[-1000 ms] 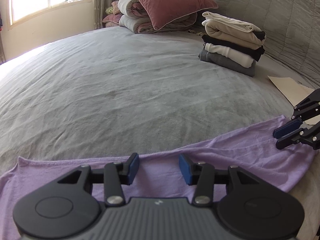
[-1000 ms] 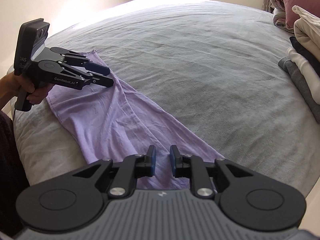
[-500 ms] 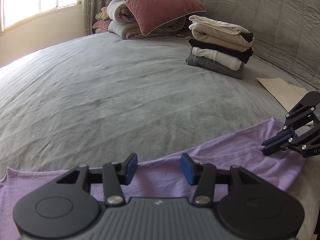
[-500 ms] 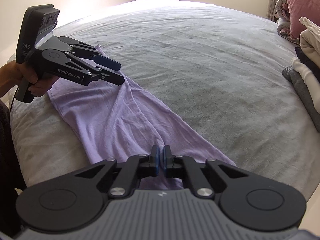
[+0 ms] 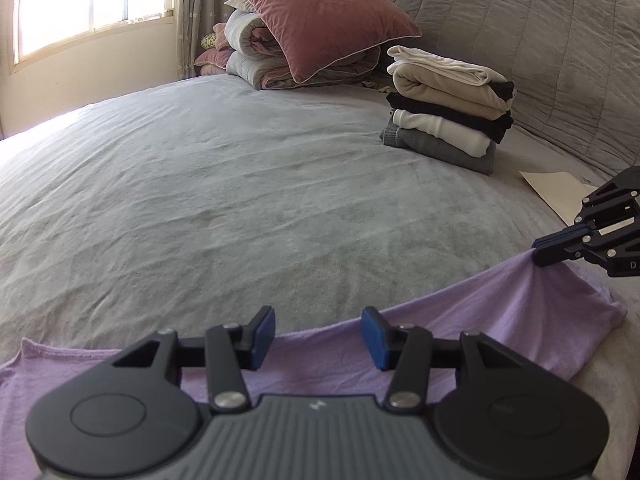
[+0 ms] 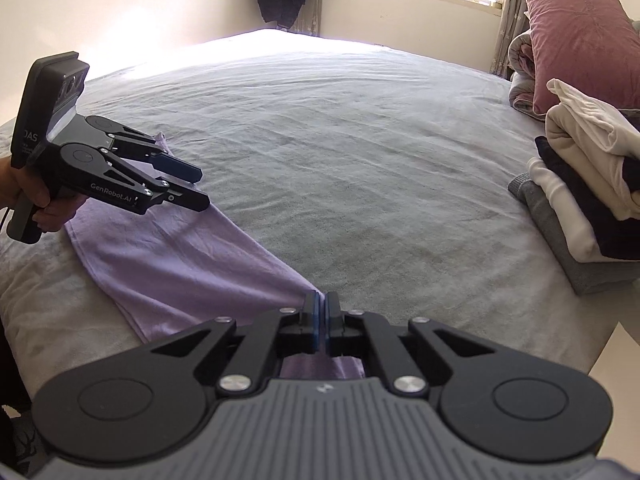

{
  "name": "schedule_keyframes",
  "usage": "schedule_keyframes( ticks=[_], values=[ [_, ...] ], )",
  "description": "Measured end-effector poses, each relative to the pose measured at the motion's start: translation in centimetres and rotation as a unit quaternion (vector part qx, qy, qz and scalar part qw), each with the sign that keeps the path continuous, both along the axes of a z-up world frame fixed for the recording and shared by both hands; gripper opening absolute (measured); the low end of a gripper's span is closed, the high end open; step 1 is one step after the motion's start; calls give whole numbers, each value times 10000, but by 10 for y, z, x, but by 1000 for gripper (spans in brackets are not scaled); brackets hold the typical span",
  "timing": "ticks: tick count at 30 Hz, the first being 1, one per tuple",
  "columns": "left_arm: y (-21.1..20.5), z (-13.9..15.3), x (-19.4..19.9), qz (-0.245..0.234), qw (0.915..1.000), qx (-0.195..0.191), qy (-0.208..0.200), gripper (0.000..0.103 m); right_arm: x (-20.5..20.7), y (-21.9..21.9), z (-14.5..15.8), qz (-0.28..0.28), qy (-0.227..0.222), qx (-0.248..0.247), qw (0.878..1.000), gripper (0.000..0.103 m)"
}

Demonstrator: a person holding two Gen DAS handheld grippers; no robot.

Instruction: Fold clothes

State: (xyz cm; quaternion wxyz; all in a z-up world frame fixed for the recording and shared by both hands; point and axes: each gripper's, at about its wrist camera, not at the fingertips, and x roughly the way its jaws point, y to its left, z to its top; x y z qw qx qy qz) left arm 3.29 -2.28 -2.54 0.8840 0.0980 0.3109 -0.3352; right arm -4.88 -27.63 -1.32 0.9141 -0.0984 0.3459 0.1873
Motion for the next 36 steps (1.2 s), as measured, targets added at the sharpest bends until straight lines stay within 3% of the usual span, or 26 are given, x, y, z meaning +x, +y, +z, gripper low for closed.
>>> schedule_keyframes(
  ticks=[4, 10, 11, 15, 17, 18, 25, 33, 36],
  values=[
    [-1, 1, -2, -21, 10000, -51, -13, 48, 10, 2, -15, -166, 138, -172, 9996, 2],
    [-9, 2, -12, -506, 9982, -277, 178, 32, 13, 3, -26, -258, 251, -162, 9992, 5],
    [-12, 1, -14, -574, 9979, -228, 186, 32, 11, -2, -22, -296, 259, -82, 9992, 14],
    [-25, -12, -22, -666, 9976, 88, 142, 32, 0, -26, -5, -473, 289, 283, 9981, 18],
    [-27, -16, -23, -653, 9977, 152, 111, 32, -5, -38, 4, -561, 304, 466, 9969, 34],
    [-27, -17, -23, -635, 9978, 127, 119, 32, -8, -45, 5, -627, 292, 513, 9963, 37],
    [-26, -22, -24, -633, 9979, 105, 29, 32, -41, -83, 5, -963, 316, 742, 9921, 35],
    [-27, -23, -26, -594, 9982, 94, -15, 32, -40, -65, -7, -663, 421, 537, 9955, 30],
    [-26, -22, -25, -600, 9982, 84, -10, 32, -33, -51, -16, -487, 551, 239, 9970, 17]
  ],
)
